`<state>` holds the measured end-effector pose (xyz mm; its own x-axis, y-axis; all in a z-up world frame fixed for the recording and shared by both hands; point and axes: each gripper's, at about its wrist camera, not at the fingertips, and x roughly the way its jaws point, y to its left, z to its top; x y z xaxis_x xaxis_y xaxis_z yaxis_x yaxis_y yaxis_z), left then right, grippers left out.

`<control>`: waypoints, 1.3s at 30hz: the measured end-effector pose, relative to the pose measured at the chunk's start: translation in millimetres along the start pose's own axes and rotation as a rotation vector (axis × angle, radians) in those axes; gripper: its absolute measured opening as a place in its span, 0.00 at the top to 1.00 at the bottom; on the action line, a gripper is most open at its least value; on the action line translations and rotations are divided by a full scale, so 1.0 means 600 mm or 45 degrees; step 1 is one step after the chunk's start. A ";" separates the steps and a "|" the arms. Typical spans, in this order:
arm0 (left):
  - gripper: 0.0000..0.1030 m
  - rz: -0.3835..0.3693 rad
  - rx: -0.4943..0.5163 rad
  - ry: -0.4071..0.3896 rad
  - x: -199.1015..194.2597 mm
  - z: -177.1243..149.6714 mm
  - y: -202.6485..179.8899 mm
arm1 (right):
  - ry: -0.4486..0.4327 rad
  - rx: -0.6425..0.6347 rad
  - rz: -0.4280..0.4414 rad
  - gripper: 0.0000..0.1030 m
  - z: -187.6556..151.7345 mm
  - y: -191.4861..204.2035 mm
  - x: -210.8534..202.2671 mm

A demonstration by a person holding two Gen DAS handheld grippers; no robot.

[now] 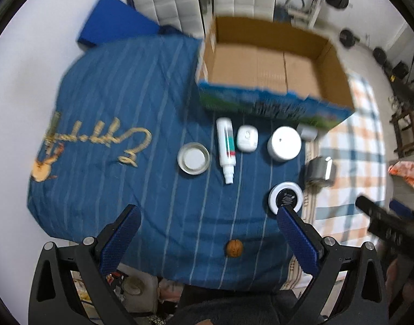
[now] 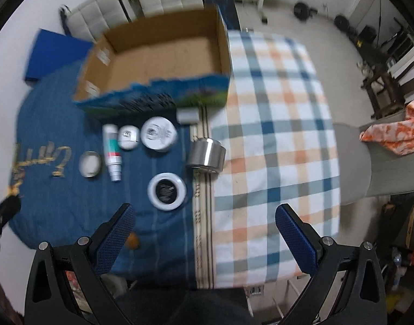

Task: Organize rigid objects
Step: 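Grasp the black-lid white jar with the left tool while the right tool grasps the silver canister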

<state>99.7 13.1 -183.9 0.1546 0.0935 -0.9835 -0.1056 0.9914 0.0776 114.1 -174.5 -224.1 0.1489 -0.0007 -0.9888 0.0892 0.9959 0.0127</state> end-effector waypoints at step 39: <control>0.21 0.055 0.164 0.440 0.355 -0.019 -0.274 | 0.304 -0.143 0.152 0.08 0.148 -0.236 0.261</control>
<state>138.7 -130.9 -408.2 -0.1902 0.1211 -0.9742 0.0228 0.9926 0.1189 212.0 -323.6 -367.9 -0.0856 0.1250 -0.9885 -0.0266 0.9915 0.1277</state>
